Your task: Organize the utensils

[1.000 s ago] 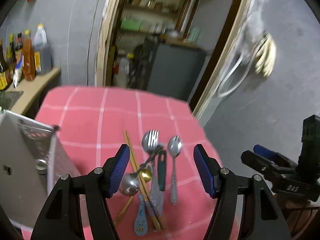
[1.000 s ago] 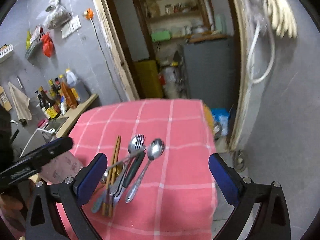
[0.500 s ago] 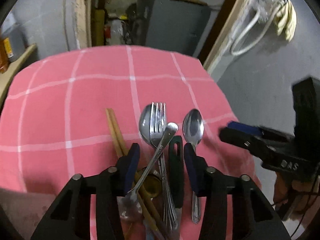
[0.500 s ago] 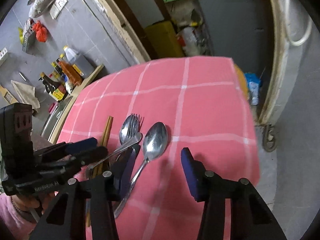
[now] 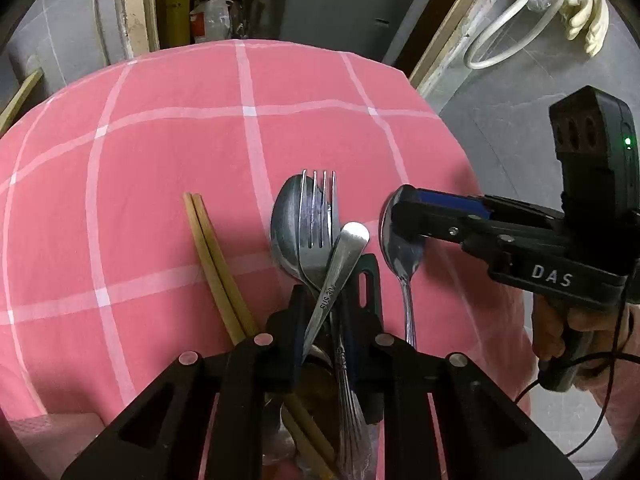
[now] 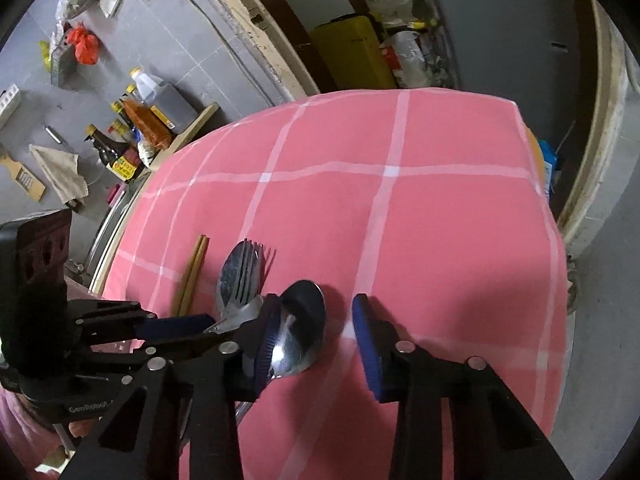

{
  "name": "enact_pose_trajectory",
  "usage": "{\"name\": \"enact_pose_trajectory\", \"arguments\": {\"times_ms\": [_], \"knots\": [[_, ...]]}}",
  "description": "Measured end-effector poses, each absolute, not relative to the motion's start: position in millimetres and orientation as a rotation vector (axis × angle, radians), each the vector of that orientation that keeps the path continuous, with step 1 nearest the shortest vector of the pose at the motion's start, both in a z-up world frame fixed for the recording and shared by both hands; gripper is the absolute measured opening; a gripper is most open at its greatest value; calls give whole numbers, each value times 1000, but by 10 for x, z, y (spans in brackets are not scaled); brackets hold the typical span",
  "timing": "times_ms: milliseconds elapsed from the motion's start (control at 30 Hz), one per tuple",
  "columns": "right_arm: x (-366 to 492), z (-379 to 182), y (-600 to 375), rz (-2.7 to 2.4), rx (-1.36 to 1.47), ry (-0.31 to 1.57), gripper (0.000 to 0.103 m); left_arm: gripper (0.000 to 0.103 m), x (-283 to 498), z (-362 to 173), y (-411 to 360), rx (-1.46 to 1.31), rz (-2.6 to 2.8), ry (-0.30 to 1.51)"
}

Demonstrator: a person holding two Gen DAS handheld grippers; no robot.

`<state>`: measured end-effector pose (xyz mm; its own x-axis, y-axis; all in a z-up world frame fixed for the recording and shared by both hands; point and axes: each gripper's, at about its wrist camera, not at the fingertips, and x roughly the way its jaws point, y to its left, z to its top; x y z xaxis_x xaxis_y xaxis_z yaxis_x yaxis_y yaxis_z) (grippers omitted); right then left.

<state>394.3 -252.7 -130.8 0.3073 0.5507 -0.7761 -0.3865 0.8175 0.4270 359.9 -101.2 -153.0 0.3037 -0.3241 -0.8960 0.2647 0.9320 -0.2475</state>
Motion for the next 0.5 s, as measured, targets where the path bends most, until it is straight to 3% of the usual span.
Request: {"name": "enact_pose_trajectory", "arguments": {"times_ms": [167,267,500], "knots": [[3961,-1323,-2507,639,163,1115,13,10,3596,-1500,-1063,-49,-387,1201],[3960,-1321,-2512,638,180,1117,7,5,3591,-1459,-1069,-75,-384,1194],[3830,-1215,-2583,602,250,1105,4,5,3526,-1363,-986,-180,-366,1175]]}}
